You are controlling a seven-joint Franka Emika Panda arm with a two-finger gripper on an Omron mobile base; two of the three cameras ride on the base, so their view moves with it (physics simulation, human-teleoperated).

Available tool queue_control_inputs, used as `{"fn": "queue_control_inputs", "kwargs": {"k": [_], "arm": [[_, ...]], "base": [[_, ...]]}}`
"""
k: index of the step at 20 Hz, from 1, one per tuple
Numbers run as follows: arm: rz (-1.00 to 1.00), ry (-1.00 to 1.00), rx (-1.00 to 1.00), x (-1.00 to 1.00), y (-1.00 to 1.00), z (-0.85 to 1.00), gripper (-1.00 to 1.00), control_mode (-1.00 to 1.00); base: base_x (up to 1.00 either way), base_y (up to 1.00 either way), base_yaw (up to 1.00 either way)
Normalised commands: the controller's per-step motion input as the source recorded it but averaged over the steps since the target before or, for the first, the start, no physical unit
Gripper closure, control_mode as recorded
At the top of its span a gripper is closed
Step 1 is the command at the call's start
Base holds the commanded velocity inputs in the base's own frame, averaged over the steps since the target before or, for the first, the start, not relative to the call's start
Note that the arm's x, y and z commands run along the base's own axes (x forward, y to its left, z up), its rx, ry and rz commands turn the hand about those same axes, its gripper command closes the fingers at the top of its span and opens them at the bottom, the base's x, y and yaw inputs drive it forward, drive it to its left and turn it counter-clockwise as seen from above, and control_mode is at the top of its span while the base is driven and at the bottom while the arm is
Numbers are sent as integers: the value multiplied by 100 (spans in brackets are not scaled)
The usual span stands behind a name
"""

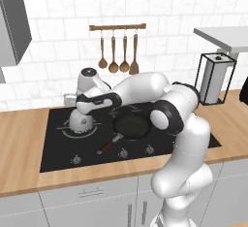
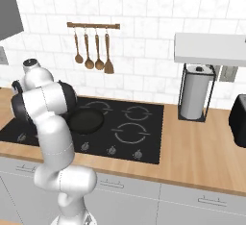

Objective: Pick the kettle from the counter and place it on a stove burner. Then turn the burner on.

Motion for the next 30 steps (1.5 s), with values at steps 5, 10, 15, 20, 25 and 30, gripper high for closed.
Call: {"fn": "queue_control_inputs", "kwargs": {"k": [5,10,15,20,25,30], "arm": [[0,0,0,26,5,-21,100,-100],[0,0,0,15,4,-31,100,-100],[0,0,0,0,0,-11,100,-100],[0,0,0,0,0,0,-100,-100],[0,0,0,0,0,0,-100,-100],[-1,0,-2,-2,0,5,-100,-100]], "base": [[0,0,0],[0,0,0],[0,0,0],[0,0,0],[0,0,0],[0,0,0]]}}
